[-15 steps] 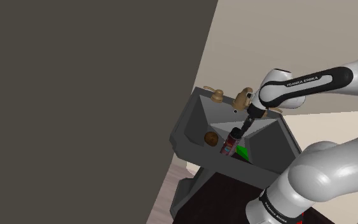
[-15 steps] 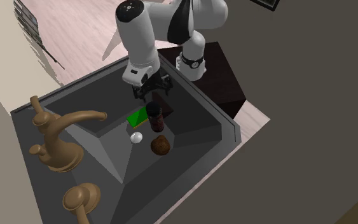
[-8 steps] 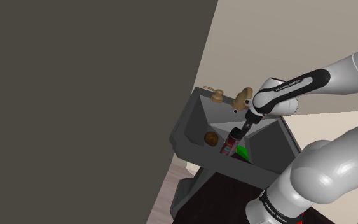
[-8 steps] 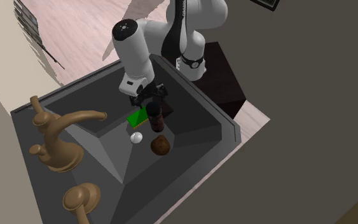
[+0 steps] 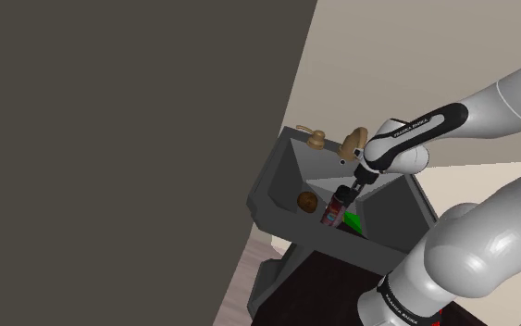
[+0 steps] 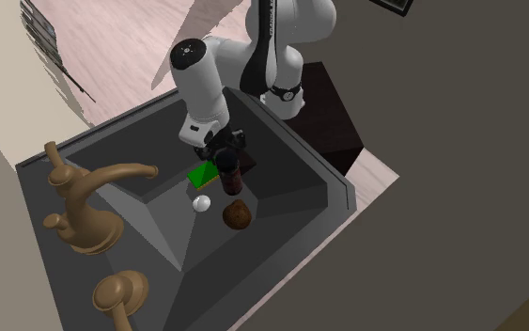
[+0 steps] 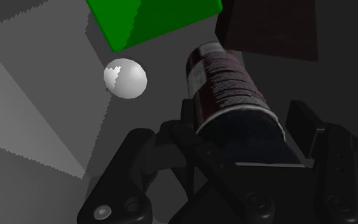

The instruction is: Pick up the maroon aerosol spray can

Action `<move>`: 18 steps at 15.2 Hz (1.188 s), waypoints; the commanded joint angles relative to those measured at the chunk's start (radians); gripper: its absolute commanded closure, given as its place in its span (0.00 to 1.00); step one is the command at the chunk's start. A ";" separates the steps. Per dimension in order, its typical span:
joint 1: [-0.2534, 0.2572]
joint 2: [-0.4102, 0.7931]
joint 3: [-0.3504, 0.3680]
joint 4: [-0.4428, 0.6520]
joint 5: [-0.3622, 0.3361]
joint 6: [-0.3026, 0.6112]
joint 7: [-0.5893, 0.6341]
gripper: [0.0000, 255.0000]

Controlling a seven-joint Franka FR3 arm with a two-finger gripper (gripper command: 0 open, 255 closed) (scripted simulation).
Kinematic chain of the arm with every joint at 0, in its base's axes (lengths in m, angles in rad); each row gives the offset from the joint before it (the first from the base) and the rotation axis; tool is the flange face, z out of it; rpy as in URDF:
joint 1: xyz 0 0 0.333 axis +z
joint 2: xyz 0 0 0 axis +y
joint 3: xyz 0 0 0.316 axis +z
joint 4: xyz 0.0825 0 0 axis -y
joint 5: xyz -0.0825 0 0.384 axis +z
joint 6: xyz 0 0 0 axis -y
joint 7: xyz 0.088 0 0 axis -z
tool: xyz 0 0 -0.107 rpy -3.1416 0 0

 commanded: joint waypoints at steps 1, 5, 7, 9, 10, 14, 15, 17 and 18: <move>0.000 0.001 0.000 -0.001 0.000 0.000 0.000 1.00; 0.002 0.002 0.000 0.000 0.001 0.000 0.000 1.00; -0.010 -0.015 0.008 0.001 -0.012 -0.018 0.009 1.00; -0.030 -0.054 0.027 0.007 -0.036 -0.059 0.029 1.00; -0.038 -0.072 0.036 0.011 -0.046 -0.080 0.038 1.00; -0.067 -0.140 0.070 0.026 -0.072 -0.161 0.063 1.00; -0.072 -0.156 0.077 0.031 -0.076 -0.181 0.068 1.00; -0.082 -0.186 0.092 0.041 -0.082 -0.220 0.077 1.00; -0.086 -0.200 0.099 0.046 -0.084 -0.239 0.081 1.00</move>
